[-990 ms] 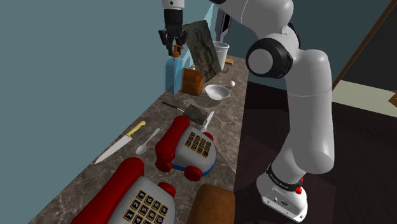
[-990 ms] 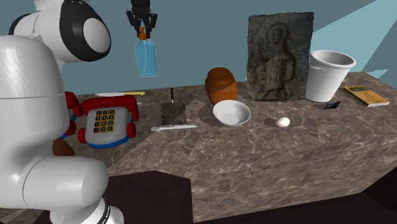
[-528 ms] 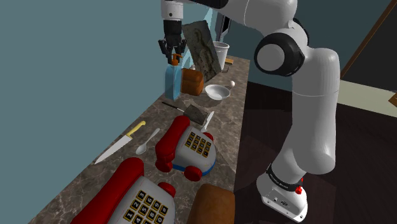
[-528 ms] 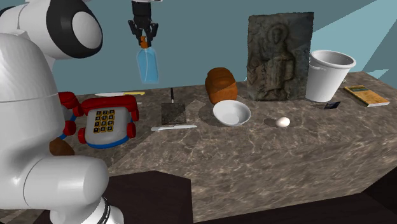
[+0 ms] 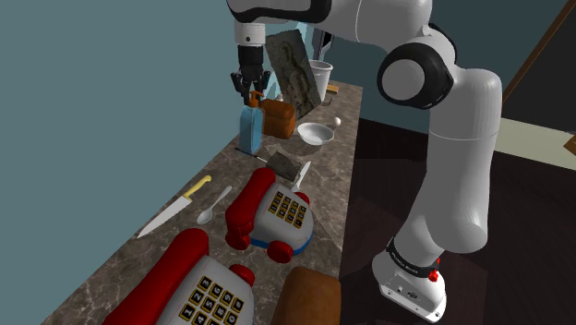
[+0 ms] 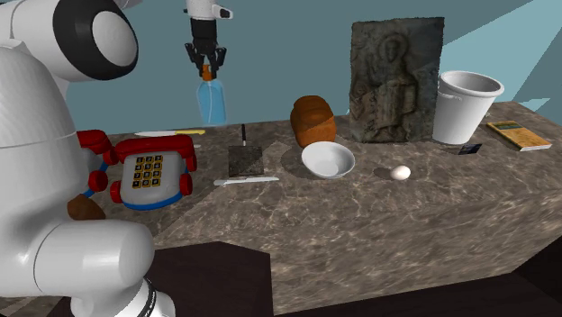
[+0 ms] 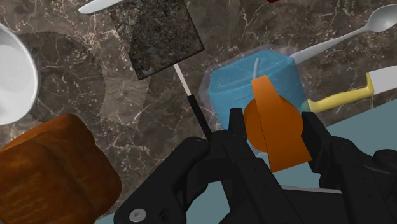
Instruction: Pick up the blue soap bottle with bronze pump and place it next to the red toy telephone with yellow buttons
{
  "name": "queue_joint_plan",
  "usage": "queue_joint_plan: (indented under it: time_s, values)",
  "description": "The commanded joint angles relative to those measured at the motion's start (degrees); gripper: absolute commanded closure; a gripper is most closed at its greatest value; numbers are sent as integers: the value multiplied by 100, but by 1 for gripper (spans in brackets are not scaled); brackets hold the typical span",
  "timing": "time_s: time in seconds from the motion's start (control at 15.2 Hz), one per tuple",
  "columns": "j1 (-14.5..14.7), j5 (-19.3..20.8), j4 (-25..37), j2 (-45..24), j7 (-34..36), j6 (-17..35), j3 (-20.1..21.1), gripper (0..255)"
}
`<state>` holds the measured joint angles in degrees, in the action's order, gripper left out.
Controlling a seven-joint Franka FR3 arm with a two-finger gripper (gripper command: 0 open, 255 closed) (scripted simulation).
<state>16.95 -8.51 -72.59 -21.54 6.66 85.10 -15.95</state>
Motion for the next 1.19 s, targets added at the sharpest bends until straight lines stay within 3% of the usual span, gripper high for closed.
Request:
queue_joint_plan:
  time_s: [0.0,1.12]
  values:
    - [18,4,-173,14,-4,164,4,255]
    - [102,-12,-1502,24,-93,1477,29,255]
